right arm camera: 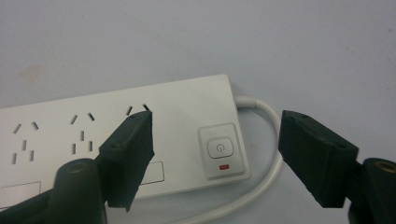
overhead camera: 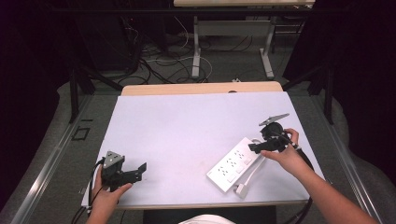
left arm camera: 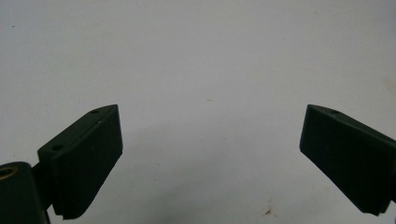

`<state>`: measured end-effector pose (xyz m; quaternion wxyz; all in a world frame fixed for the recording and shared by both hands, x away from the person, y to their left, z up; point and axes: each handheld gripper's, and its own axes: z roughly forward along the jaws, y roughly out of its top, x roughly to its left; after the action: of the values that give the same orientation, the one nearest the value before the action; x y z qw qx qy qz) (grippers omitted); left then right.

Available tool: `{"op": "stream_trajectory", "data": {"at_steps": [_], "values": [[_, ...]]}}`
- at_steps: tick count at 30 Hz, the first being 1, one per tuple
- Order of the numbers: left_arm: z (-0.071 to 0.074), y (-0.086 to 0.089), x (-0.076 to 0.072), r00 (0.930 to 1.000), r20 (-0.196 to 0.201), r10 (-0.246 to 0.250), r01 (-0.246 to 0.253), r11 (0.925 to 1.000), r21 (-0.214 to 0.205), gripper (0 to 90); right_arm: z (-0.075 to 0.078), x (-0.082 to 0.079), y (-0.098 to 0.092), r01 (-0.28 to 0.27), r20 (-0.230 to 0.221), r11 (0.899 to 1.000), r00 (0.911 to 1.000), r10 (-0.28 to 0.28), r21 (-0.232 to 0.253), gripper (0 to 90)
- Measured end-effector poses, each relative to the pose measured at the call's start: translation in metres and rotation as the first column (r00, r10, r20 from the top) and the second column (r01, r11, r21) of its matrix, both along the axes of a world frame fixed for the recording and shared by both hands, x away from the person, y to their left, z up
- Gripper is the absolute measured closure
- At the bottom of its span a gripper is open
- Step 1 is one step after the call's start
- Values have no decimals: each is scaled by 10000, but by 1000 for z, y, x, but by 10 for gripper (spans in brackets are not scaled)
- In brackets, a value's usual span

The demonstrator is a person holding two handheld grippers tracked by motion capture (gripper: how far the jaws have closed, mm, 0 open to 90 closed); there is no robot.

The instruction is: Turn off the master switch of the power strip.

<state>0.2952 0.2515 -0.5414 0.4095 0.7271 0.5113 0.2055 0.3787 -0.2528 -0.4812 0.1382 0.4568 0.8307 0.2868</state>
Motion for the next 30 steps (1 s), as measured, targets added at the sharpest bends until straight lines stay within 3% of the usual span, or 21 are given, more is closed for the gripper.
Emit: {"op": "stream_trajectory", "data": {"at_steps": [9,13,23,30], "values": [[1,1,0,10000,52,56,-55,10000,-56,58,0,-5,-2,23,680,9998,9977,-35,175,127],[2,1,0,9999,83,110,-109,9997,-199,56,-1,-8,-3,180,917,9998,9956,-187,80,0],[-1,0,3,9999,-16,159,-160,9992,-358,4,-10,-17,-8,506,1164,9985,9918,-526,199,0],[-1,-2,3,10000,-9,27,-27,9998,-213,4,-14,-26,-17,865,1634,9953,9822,-924,431,0]]}}
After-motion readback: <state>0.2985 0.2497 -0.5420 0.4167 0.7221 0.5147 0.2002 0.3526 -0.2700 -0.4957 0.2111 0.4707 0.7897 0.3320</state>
